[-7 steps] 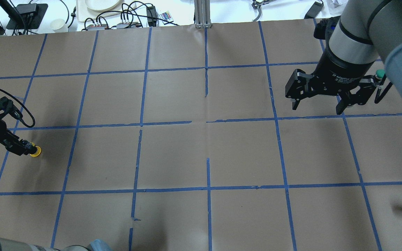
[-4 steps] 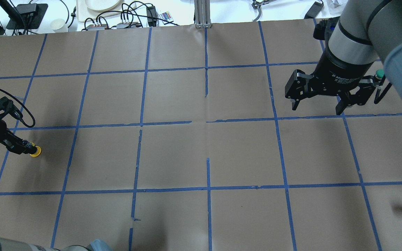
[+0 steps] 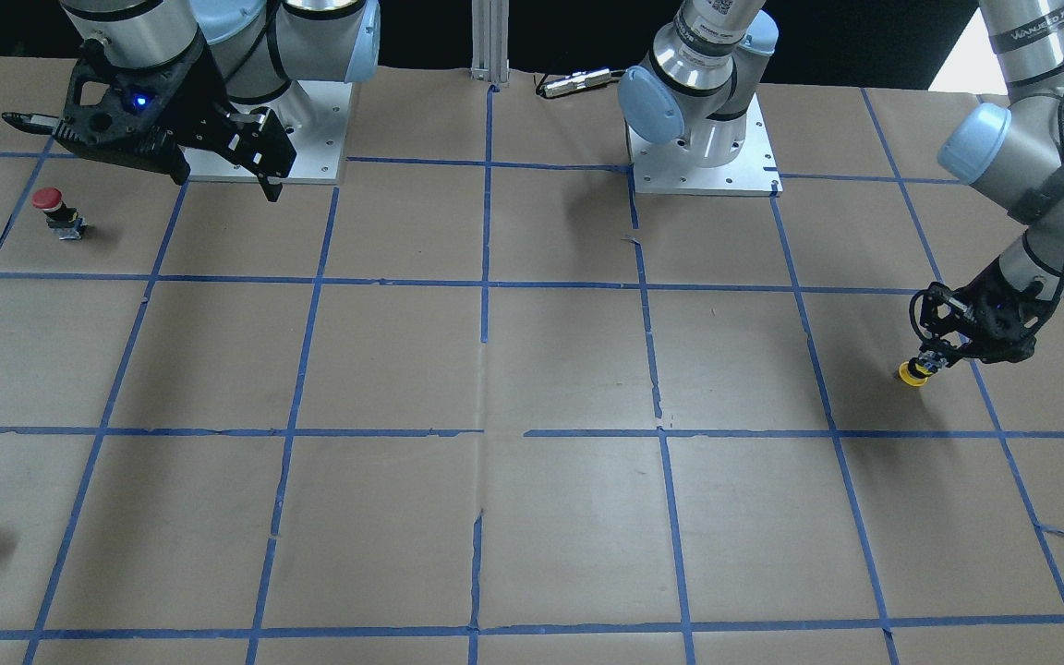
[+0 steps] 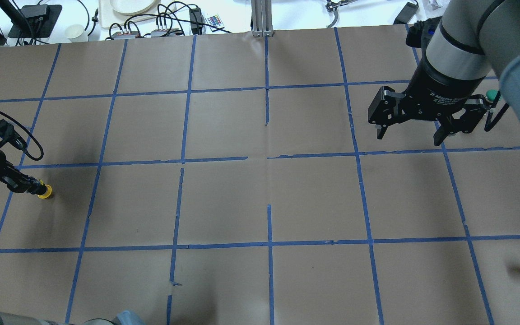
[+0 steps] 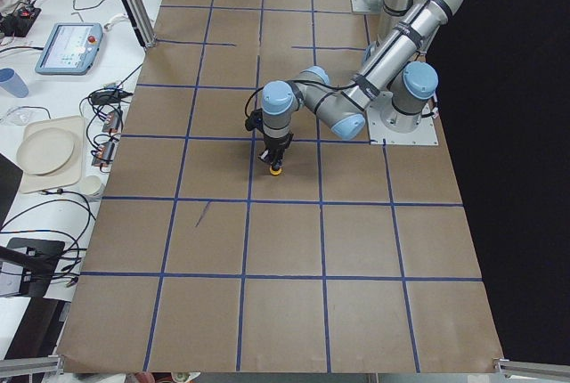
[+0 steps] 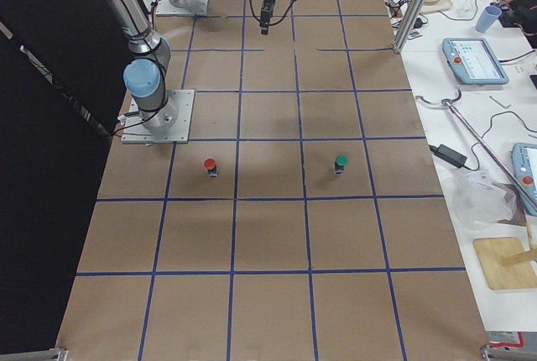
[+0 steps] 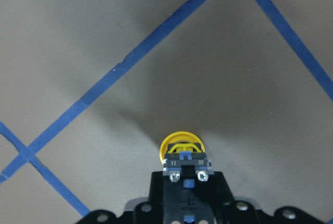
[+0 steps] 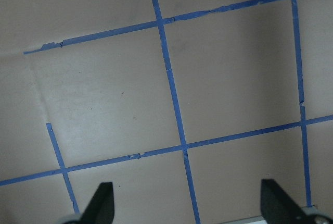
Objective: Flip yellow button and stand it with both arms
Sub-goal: 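Lift the button and carry it toward the right gripper while the right gripper opens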
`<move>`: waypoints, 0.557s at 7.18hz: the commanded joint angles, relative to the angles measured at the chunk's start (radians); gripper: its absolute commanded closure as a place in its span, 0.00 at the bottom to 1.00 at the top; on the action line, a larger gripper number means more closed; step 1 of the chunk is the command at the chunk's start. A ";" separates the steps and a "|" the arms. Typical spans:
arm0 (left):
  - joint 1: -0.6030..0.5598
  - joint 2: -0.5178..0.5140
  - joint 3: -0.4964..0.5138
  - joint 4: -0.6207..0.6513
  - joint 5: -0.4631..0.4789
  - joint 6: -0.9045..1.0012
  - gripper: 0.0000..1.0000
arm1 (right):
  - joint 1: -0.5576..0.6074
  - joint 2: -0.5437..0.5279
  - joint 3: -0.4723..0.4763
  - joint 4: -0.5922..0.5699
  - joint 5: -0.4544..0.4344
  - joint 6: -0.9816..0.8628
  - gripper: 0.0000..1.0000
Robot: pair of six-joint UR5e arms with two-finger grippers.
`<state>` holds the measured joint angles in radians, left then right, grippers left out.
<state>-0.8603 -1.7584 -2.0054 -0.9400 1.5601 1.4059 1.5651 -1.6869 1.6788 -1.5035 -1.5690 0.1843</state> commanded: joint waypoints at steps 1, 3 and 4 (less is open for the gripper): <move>-0.023 0.148 0.004 -0.266 -0.105 -0.114 0.97 | -0.002 0.003 -0.004 0.002 0.039 0.000 0.00; -0.142 0.238 0.007 -0.500 -0.309 -0.244 0.97 | -0.029 0.010 -0.010 0.023 0.122 0.030 0.00; -0.211 0.244 0.013 -0.579 -0.436 -0.346 0.97 | -0.098 0.016 -0.036 0.073 0.215 0.140 0.00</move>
<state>-0.9935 -1.5388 -1.9980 -1.4063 1.2734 1.1735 1.5291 -1.6782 1.6650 -1.4767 -1.4447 0.2302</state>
